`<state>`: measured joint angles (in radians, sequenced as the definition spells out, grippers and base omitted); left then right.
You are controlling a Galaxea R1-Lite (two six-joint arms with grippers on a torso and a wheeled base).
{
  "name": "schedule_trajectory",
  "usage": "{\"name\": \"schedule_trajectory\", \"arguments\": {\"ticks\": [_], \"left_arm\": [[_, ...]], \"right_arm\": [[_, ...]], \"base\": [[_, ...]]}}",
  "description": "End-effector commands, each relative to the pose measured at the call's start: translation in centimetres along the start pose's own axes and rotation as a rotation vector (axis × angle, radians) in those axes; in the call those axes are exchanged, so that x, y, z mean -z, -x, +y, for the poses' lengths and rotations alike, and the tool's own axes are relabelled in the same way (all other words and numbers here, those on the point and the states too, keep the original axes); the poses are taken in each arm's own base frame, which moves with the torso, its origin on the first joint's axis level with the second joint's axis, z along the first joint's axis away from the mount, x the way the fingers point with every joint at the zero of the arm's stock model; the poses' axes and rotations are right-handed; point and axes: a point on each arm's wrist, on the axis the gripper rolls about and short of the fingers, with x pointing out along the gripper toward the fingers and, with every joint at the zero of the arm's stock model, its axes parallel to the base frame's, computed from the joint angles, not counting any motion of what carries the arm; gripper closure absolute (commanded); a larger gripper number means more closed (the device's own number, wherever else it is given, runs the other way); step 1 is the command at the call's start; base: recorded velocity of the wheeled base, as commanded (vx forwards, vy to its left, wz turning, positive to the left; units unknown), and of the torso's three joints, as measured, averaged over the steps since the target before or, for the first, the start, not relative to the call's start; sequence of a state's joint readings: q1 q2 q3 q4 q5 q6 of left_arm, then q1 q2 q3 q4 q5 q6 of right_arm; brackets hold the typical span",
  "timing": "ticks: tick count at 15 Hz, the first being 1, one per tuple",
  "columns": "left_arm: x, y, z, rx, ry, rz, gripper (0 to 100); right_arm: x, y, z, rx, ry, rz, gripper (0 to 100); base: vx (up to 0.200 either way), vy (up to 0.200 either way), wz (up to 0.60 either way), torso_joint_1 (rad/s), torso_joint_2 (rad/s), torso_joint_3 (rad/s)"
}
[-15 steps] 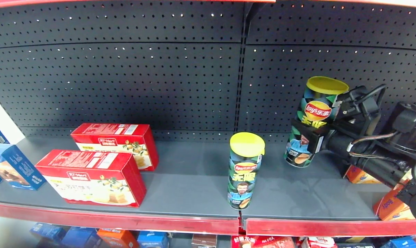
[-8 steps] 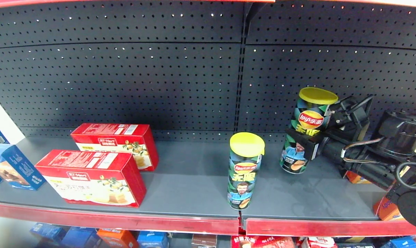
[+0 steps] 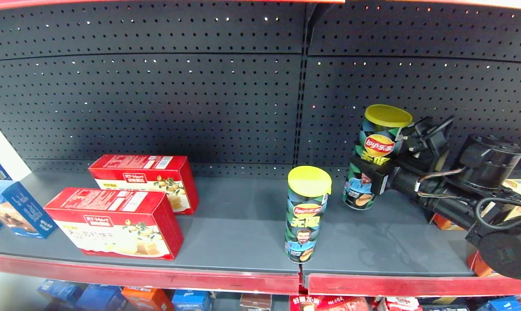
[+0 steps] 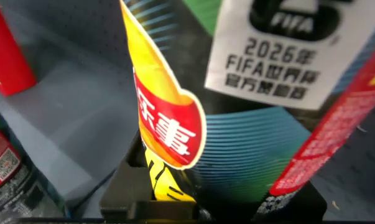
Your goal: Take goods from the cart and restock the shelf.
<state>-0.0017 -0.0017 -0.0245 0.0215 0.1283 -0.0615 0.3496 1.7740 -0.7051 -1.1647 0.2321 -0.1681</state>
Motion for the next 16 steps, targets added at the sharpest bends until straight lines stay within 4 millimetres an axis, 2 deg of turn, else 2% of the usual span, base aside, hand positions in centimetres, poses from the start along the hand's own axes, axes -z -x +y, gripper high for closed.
{"name": "schedule_trajectory", "arguments": {"ticks": [1,3,7,10,16], "left_arm": [[0.0,0.0,0.0,-0.002,0.0,0.001,0],[0.0,0.0,0.0,-0.002,0.0,0.001,0],[0.0,0.0,0.0,-0.002,0.0,0.001,0],[0.0,0.0,0.0,-0.001,0.001,0.002,0],[0.0,0.0,0.0,-0.001,0.0,0.002,0]], "right_arm": [[1.1,-1.2,0.1,-0.066,-0.004,0.016,100],[1.7,-1.9,-0.2,-0.072,-0.008,0.02,100],[2.7,-2.3,-1.0,-0.168,-0.034,0.04,100],[3.4,-4.1,-1.3,-0.171,-0.049,0.032,100],[4.7,-6.8,-0.7,-0.25,-0.075,0.015,100]], "base": [[0.0,0.0,0.0,0.0,0.0,0.0],[0.0,0.0,0.0,0.0,0.0,0.0],[0.0,0.0,0.0,0.0,0.0,0.0],[0.0,0.0,0.0,0.0,0.0,0.0],[0.0,0.0,0.0,0.0,0.0,0.0]]}}
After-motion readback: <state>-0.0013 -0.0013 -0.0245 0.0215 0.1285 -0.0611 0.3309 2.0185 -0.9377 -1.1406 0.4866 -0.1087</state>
